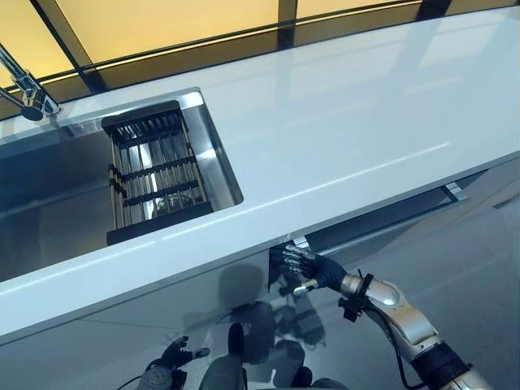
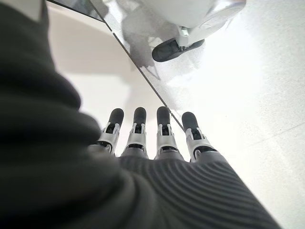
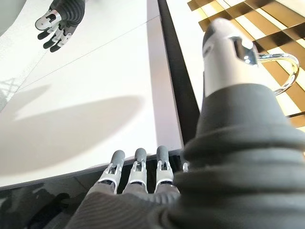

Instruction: Take plates into dishwasher

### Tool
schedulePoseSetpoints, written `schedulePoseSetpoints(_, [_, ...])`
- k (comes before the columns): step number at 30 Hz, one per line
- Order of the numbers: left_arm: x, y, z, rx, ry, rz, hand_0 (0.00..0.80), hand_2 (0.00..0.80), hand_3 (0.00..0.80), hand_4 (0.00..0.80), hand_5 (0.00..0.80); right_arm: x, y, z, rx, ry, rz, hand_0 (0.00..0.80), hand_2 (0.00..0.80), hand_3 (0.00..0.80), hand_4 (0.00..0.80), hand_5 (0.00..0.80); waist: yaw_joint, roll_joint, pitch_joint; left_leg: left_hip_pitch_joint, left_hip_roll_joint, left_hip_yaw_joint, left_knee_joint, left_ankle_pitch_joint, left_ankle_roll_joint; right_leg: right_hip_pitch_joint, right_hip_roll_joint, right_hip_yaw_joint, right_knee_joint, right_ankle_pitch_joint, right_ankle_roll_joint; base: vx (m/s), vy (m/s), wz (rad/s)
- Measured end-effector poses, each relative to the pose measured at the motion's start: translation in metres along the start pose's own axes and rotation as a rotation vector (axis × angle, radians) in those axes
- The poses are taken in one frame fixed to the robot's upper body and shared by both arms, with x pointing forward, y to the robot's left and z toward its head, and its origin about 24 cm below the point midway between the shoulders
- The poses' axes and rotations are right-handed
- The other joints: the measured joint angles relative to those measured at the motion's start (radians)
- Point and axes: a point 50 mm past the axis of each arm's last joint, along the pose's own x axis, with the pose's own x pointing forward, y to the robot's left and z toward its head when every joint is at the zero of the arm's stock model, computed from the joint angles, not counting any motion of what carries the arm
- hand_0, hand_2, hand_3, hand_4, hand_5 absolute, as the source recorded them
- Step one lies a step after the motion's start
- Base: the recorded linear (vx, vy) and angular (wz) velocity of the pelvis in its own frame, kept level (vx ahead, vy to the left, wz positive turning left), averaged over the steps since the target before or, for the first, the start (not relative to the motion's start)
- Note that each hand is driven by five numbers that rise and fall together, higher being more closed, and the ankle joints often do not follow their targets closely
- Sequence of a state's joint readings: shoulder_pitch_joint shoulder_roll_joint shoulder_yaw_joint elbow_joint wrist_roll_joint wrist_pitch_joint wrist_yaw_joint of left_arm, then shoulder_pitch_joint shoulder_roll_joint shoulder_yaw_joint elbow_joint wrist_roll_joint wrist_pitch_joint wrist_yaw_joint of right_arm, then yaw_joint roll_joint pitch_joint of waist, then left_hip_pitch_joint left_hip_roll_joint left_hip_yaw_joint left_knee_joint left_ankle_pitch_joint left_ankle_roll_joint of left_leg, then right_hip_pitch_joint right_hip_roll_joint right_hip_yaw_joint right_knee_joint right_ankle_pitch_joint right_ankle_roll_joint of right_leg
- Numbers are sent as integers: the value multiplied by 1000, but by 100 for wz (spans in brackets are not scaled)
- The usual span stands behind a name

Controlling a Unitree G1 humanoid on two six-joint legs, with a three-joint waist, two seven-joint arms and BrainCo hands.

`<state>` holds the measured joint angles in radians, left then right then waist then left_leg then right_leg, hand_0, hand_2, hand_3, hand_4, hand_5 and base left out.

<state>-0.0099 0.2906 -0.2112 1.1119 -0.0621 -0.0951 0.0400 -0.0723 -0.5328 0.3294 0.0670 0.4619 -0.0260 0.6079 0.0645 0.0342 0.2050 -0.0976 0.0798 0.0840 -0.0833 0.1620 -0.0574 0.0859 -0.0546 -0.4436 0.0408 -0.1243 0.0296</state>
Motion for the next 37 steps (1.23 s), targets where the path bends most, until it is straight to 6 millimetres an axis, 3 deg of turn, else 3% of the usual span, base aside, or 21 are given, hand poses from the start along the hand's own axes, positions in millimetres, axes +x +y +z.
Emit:
schedulePoseSetpoints(5, [0, 10, 4, -25, -28, 26, 0, 0, 0, 0, 0, -20, -15, 10, -1, -23, -19, 0, 0, 0, 0, 0, -5, -29, 11, 4, 3, 27, -1, -5, 5, 13, 1, 3, -8, 0, 0, -66, -53, 1])
schedulePoseSetpoints(7, [0, 13, 0, -28, -17, 35, 0, 0, 0, 0, 0, -26, -19, 20, 13, -82, -33, 0, 0, 0, 0, 0, -22, -41, 16, 8, 0, 28, 0, -2, 2, 15, 1, 22, -10, 0, 0, -71, -66, 4])
schedulePoseSetpoints(10, [-1, 21, 0, -39, -16, 57, 0, 0, 0, 0, 0, -36, -21, 19, 24, -64, -11, 0, 0, 0, 0, 0, -26, -56, 21, 20, 1, 51, 0, 0, 2, 23, 1, 42, -14, 0, 1, -79, -72, -5])
schedulePoseSetpoints(17, [-4, 34, -14, -33, 36, 89, 0, 0, 0, 0, 0, -51, -14, 9, 51, 75, 229, 0, 0, 0, 0, 0, -50, -71, 19, 35, 3, 53, 1, -1, -1, 43, 11, 51, -28, 1, -1, -46, -82, -1])
schedulePoseSetpoints(23, [-3, 35, -12, -26, 34, 88, 0, 0, 0, 0, 0, -58, -4, -44, 147, 419, 328, 0, 0, 0, 0, 0, -41, -76, 15, 35, 5, 52, 14, -1, -5, 62, 21, 52, -47, 5, -6, 22, -43, 7])
schedulePoseSetpoints(26, [-2, 34, -8, -26, 21, 85, 0, 0, 0, 0, 0, -69, 1, -82, 210, 609, 297, 0, 0, 0, 0, 0, -13, -75, 15, 35, -1, 50, 29, -2, -7, 79, 21, 51, -59, 4, -7, 38, 22, 13])
schedulePoseSetpoints(29, [-2, 32, -6, -26, 17, 79, 0, 0, 0, 0, 0, -91, -2, -125, 258, 831, 130, 0, 0, 0, 0, 0, 11, -74, 13, 32, -10, 49, 44, -3, -8, 90, 17, 50, -66, -2, -8, 19, 40, 18])
schedulePoseSetpoints(32, [-2, 27, -10, -20, 46, 67, 0, 0, 0, 0, 0, -128, -2, -166, 281, 1079, -133, 0, 0, 0, 0, 0, 34, -73, 12, 7, -27, 27, 81, 3, -14, 93, 10, 49, -65, -12, -16, -12, 27, 24])
schedulePoseSetpoints(35, [-2, 16, -15, -26, 82, 43, 0, 0, 0, 0, 0, -158, 11, -193, 320, 1257, -360, 0, 0, 0, 0, 0, 49, -91, 1, -2, -58, 19, 107, 40, -47, 105, -26, 41, -75, -2, -7, -29, 106, 5])
schedulePoseSetpoints(37, [-4, 10, -23, -32, 114, 25, 0, 0, 0, 0, 0, -165, 20, -202, 335, 1305, -442, 0, 0, 0, 0, 0, 49, -99, -5, -8, -76, 22, 151, 39, -46, 124, -48, 38, -81, 2, -2, -42, 124, -4])
